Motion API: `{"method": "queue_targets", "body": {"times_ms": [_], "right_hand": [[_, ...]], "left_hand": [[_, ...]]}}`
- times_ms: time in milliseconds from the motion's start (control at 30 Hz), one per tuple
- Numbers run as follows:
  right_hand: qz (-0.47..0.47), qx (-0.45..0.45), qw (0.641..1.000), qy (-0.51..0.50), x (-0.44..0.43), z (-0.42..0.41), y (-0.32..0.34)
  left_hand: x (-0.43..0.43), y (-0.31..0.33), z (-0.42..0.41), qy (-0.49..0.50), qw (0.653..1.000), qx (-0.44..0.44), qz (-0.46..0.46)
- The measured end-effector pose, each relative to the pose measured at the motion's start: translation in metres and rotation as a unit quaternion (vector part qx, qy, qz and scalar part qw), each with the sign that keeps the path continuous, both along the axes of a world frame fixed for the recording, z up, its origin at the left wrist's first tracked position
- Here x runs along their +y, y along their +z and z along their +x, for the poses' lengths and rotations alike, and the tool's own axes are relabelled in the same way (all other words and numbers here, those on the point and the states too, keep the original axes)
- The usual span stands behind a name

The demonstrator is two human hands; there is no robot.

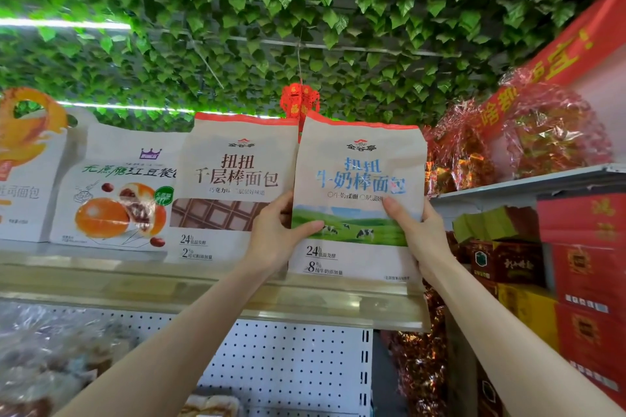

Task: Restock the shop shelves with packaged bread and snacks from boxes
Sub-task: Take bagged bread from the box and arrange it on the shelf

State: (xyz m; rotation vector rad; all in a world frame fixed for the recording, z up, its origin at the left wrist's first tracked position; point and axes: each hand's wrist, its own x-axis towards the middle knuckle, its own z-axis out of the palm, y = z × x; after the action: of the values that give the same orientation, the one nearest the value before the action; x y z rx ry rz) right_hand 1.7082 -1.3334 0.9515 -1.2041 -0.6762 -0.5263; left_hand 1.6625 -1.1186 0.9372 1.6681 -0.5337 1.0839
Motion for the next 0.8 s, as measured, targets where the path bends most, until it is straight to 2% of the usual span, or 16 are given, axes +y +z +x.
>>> {"method": "queue_targets", "body": {"times_ms": [300,567,800], "right_hand": [[-0.142,-0.061,0.984,-0.090,-0.020,-0.017,-0.007],[-0.256,-0.094,0.942,-0.197,-0.031,-0.032,-0.007],[-0.282,-0.088,0.925,-0.237,-0.029,-0.023,-0.007]], "left_hand": [[0.004,-0.007,-0.014,0.022,1.000,0.007,0.021],[0.010,-0.004,-0.017,0.106,0.989,0.000,0.100],[0.014,0.003,-0.012,0.149,0.977,0.011,0.152]]}}
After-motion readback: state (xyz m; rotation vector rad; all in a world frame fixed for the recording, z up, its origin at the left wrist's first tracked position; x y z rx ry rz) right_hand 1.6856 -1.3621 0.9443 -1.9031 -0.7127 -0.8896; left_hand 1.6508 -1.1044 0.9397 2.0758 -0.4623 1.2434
